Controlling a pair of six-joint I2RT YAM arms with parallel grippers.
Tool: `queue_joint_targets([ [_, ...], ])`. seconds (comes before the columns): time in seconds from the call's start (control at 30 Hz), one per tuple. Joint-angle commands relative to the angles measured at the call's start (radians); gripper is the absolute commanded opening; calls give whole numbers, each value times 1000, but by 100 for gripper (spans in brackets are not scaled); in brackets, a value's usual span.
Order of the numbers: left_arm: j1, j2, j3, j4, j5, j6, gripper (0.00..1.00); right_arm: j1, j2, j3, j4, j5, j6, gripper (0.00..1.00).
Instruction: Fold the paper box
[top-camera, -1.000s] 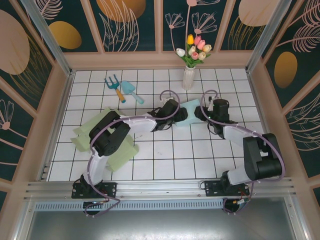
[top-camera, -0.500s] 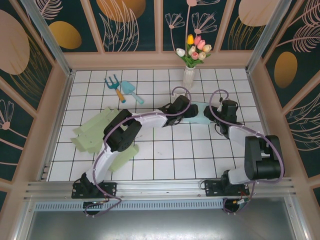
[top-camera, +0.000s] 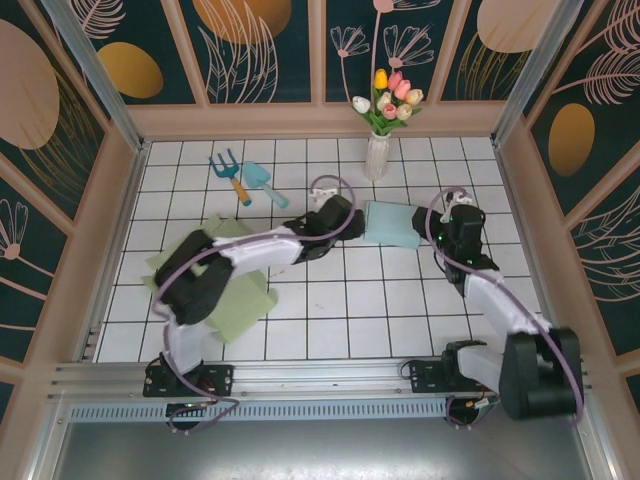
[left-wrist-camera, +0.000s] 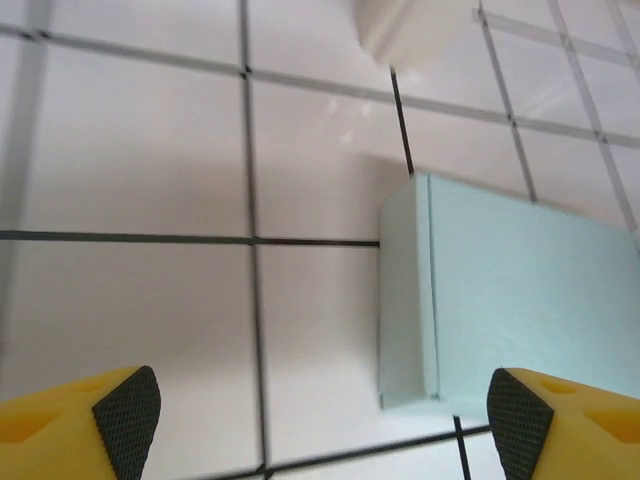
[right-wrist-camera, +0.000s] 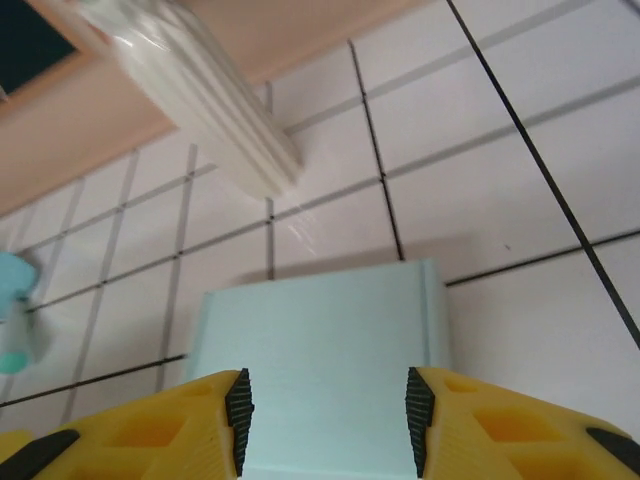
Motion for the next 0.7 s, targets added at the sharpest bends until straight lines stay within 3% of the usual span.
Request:
queue_joint_targets([
  [0.0,-2,-237,-158,-75,-175,-52,87,103,-189,-48,-114,120,23,48],
  [0.1,-3,-446,-349,-135,-245,-112,87,229,-351,-98,-156,192,49,48],
  [0.27,-3,-753,-595,-294,-308,-259,87,430,-469,-162,-183,250,97,49],
  [0.47,-2,-1093,-789,-534,-343,-436,87,693,-427,-178,-161,395,97,51],
  [0.67,-3,-1219,-844,-791,-377,-636,87,893,-315,-174,-71,486,93,52],
])
